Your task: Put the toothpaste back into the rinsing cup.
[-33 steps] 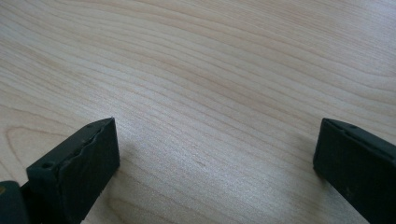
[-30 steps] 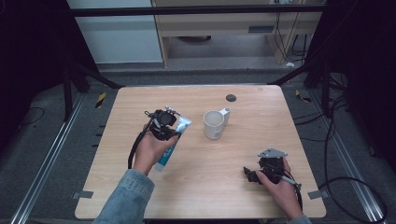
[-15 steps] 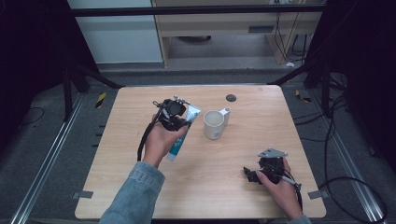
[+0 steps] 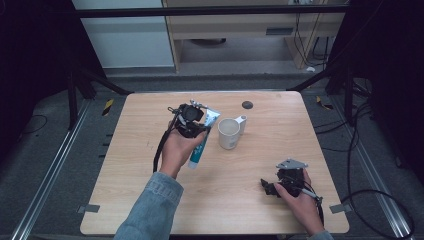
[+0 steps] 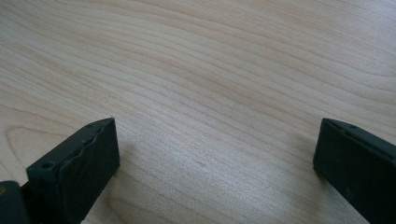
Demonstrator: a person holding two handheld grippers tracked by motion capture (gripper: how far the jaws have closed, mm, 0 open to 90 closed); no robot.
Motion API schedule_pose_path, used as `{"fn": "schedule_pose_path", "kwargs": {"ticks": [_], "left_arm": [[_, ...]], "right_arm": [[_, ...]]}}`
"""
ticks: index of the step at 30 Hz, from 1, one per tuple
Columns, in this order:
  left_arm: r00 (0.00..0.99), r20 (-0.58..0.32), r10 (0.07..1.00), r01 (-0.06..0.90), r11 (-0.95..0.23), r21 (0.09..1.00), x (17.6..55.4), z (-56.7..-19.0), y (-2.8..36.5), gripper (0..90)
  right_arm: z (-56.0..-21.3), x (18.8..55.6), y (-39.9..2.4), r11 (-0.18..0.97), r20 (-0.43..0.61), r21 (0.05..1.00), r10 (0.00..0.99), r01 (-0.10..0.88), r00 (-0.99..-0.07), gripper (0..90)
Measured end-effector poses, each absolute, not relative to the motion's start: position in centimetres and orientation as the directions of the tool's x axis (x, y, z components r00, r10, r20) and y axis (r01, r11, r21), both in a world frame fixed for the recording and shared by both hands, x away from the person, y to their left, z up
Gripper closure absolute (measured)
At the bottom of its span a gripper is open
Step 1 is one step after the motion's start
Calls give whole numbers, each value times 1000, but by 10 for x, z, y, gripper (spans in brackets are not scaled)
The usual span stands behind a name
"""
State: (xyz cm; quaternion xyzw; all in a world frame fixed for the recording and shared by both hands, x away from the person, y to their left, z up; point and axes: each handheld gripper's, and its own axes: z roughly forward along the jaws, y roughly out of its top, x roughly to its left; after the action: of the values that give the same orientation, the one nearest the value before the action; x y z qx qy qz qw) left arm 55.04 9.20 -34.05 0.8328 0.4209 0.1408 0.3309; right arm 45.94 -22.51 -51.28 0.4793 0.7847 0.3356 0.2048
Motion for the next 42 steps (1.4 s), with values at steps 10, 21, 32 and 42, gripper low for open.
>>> {"fn": "schedule_pose_path", "kwargs": {"ticks": [10,21,32,42], "left_arm": [[594,-21,804,571,-403,715,548,-334,84,787],[605,-12,796,545,-403,735,547,-324,73,787],[621,-8,784,534,-415,737,550,-318,63,788],[611,-4,792,510,-389,767,551,-317,60,792]], "right_arm": [[-513,459,-225,315,0,723,890,614,-456,6],[-513,459,-225,316,-1,723,889,614,-457,6],[-513,459,-225,316,0,723,890,614,-457,6],[-513,459,-225,314,2,723,890,616,-456,6]]}}
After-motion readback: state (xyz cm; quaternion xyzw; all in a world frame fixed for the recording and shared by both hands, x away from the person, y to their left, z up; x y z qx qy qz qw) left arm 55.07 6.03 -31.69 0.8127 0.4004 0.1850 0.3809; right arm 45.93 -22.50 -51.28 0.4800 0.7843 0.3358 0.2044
